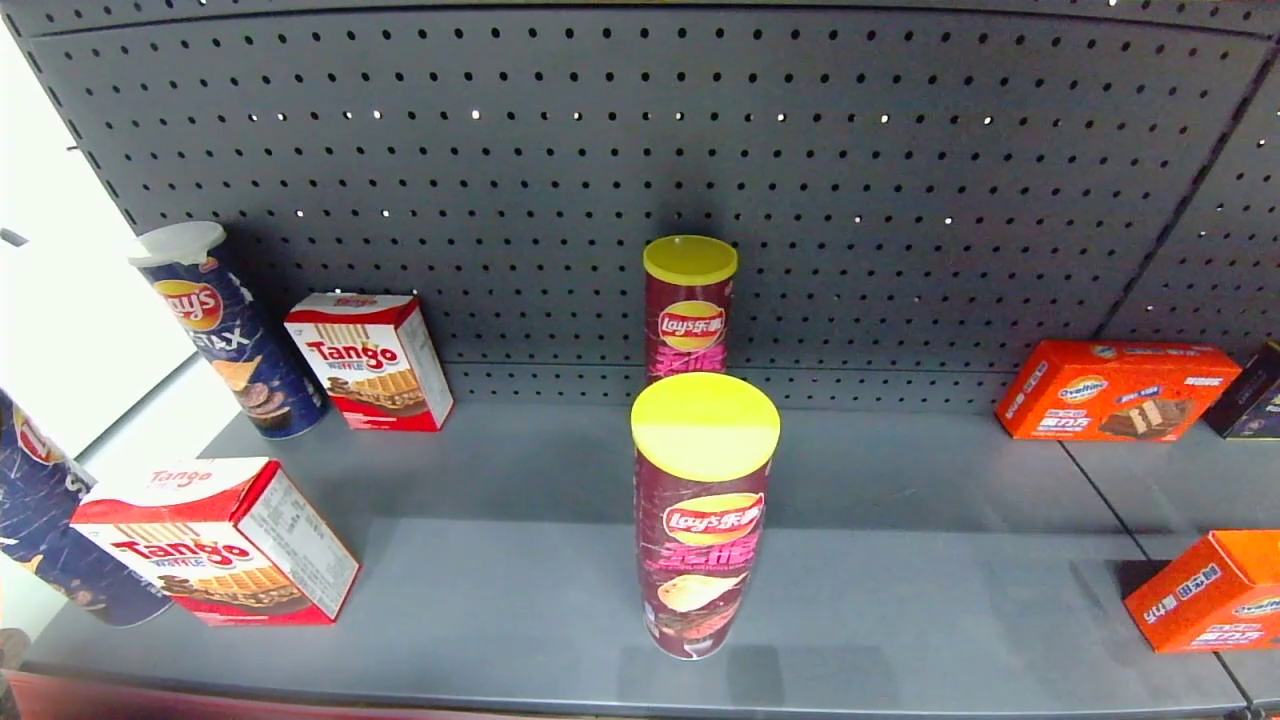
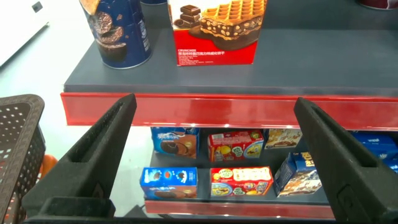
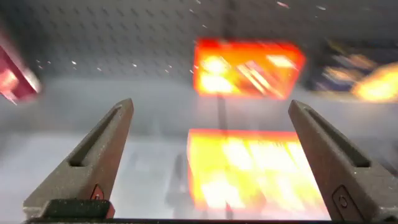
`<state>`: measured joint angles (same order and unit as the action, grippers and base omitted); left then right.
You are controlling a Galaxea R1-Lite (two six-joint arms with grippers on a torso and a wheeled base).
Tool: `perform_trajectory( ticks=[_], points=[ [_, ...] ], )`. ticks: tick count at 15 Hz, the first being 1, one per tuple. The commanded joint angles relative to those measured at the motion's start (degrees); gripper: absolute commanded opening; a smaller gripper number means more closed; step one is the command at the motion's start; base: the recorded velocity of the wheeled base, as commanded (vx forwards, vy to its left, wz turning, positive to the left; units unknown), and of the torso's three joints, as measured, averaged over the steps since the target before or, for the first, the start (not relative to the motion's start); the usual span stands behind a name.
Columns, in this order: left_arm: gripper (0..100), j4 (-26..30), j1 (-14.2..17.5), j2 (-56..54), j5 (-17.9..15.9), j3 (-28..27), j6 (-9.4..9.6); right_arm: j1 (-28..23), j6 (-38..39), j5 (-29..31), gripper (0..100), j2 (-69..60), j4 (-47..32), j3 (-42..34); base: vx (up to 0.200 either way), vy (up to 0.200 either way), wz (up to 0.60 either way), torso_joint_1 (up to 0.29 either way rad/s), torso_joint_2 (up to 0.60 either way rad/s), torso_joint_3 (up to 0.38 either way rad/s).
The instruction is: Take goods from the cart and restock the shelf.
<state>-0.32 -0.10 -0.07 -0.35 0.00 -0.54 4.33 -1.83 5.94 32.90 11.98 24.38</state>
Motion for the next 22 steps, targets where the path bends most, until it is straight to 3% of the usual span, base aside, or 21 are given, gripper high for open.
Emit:
perform_trajectory(
  ticks=[1, 3, 5, 7, 10, 12, 15, 19, 22],
  points=[
    [100, -0.03, 0.01, 0.07, 0.0, 0.0, 0.01, -5.47, -2.57, -0.58, 100, -30.62, -17.52, -10.58, 0.0, 0.0, 0.0, 0.0, 0.0, 0.0],
    [100, -0.03, 0.01, 0.07, 0.09, 0.0, 0.01, -4.24, -3.44, 0.83, 100, -32.55, -18.05, -15.77, 0.0, 0.0, 0.0, 0.0, 0.0, 0.0],
    [100, -0.03, 0.01, 0.07, 0.09, 0.0, 0.01, -4.24, -3.18, -2.25, 100, -32.64, -8.12, -24.38, 0.0, 0.0, 0.0, 0.0, 0.0, 0.0],
    [100, -0.03, 0.01, 0.07, 0.18, 0.0, 0.01, -4.24, -0.9, -2.6, 100, -32.73, -9.96, -23.77, 0.0, 0.0, 0.0, 0.0, 0.0, 0.0],
    [100, -0.03, 0.01, 0.07, 0.0, 0.0, 0.01, -4.24, 1.92, 1.8, 100, -32.73, -9.87, -23.94, 0.0, 0.0, 0.0, 0.0, 0.0, 0.0],
    [100, -0.03, 0.01, 0.07, -0.09, 0.0, 0.01, -4.24, -2.13, -9.36, 100, -32.73, -9.79, -24.29, 0.0, 0.0, 0.0, 0.0, 0.0, 0.0],
    [100, -0.03, 0.01, 0.07, 0.09, 0.0, 0.01, -4.24, 2.97, -4.71, 100, -32.73, -12.42, -24.21, 0.0, 0.0, 0.0, 0.0, 0.0, 0.0],
    [100, -0.03, 0.01, 0.07, 0.35, 0.0, -0.08, -4.24, 2.18, -4.88, 100, -32.73, -12.07, -24.29, 0.0, 0.0, 0.0, 0.0, 0.0, 0.0],
    [100, -0.03, 0.01, 0.07, 2.9, 0.0, -0.61, -4.24, 2.18, -4.88, 100, -32.73, -12.16, -24.29, 0.0, 0.0, 0.0, 0.0, 0.0, 0.0]
  ],
)
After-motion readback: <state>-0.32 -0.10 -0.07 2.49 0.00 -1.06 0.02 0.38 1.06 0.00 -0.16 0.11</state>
